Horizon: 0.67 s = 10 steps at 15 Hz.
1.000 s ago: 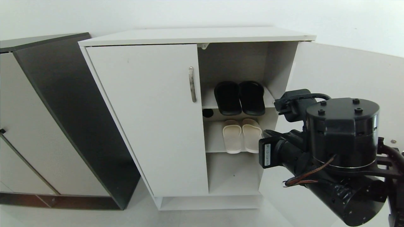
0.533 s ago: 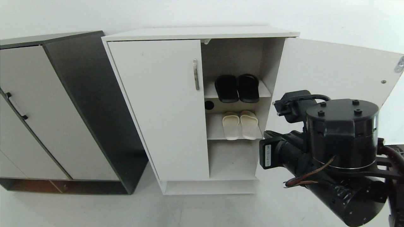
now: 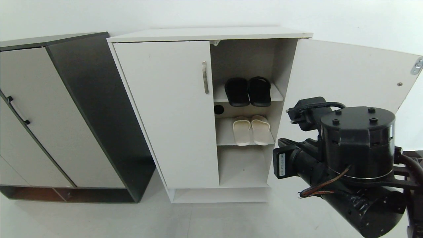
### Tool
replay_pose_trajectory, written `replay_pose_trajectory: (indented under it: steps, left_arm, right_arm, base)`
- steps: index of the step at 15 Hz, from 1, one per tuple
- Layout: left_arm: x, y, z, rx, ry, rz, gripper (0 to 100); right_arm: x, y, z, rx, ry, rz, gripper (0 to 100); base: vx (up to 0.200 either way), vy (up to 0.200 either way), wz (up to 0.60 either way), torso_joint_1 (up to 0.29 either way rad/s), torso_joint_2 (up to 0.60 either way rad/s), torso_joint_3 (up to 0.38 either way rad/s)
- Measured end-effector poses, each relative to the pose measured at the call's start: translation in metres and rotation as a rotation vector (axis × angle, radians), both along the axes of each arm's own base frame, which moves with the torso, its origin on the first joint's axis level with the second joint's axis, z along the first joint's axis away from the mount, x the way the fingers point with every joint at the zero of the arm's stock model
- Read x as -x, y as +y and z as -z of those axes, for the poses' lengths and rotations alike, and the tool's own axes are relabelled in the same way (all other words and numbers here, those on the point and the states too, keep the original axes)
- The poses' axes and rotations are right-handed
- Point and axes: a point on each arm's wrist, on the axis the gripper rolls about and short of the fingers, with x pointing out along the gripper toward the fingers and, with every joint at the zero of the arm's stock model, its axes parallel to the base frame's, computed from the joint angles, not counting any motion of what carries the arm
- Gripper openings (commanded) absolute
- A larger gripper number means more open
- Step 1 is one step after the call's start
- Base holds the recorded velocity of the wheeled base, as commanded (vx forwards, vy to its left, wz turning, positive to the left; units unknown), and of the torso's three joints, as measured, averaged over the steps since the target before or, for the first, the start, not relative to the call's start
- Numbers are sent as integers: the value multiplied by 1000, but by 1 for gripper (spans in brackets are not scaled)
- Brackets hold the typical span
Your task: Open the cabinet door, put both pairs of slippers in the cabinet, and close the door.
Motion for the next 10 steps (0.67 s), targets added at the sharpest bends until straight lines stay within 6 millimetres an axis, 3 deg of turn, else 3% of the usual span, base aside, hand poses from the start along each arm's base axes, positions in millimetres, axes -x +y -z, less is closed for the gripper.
replay_pose_trajectory:
  steps: [10]
  left_arm:
    - [0, 0, 0, 0, 0, 0, 0]
  right_arm:
    - [-1, -2, 6, 34, 10, -2, 0]
  base:
    - [0, 0, 0, 0, 0, 0]
